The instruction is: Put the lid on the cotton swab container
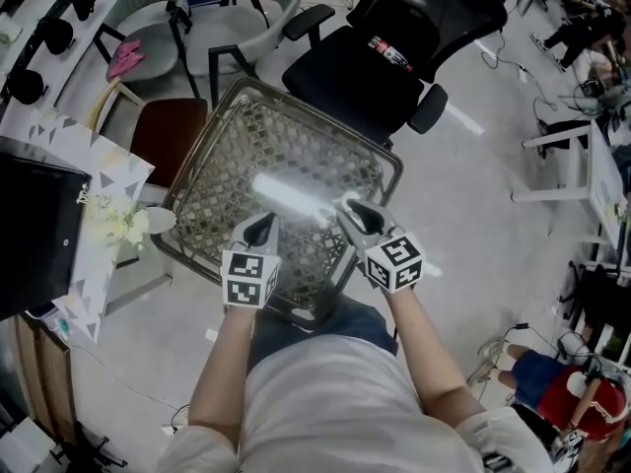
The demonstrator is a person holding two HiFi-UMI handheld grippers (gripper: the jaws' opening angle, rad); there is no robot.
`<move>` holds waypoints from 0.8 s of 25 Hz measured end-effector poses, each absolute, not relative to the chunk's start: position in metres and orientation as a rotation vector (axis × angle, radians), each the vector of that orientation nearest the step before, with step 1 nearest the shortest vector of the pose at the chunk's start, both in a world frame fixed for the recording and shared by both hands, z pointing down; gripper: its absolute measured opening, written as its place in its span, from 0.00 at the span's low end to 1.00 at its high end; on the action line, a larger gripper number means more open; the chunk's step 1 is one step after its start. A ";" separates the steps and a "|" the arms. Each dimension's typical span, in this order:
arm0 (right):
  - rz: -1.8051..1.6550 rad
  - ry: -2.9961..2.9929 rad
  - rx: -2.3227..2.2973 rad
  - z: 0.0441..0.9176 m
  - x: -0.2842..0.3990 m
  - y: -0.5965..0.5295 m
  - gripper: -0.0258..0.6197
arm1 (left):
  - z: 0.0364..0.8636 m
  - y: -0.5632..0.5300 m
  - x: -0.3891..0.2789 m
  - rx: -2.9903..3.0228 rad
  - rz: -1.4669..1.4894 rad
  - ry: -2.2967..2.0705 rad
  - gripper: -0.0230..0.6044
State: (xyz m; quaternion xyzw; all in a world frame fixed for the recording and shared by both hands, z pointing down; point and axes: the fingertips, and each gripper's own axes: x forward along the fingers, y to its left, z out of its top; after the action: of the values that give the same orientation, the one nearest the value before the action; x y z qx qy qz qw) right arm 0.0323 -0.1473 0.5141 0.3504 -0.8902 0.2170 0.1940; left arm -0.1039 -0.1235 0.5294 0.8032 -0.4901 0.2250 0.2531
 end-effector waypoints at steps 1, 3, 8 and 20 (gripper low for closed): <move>0.594 -2.504 0.988 0.506 0.028 -0.146 0.21 | 0.522 -0.121 -0.108 2.192 0.596 -1.340 0.05; 0.553 -2.525 1.003 0.489 0.021 -0.146 0.20 | 0.506 -0.118 -0.116 2.219 0.559 -1.353 0.05; 0.500 -2.596 1.025 0.444 0.005 -0.140 0.18 | 0.461 -0.113 -0.133 2.282 0.464 -1.394 0.05; 0.395 -2.733 1.048 0.350 -0.017 -0.115 0.18 | 0.361 -0.103 -0.148 2.453 0.260 -1.417 0.05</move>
State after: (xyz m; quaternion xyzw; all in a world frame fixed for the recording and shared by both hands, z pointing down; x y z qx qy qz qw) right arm -0.0168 -0.1153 0.3497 0.3531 -0.9213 0.1331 0.0938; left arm -0.1483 -0.1026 0.3611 0.8529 -0.4925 0.0905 0.1478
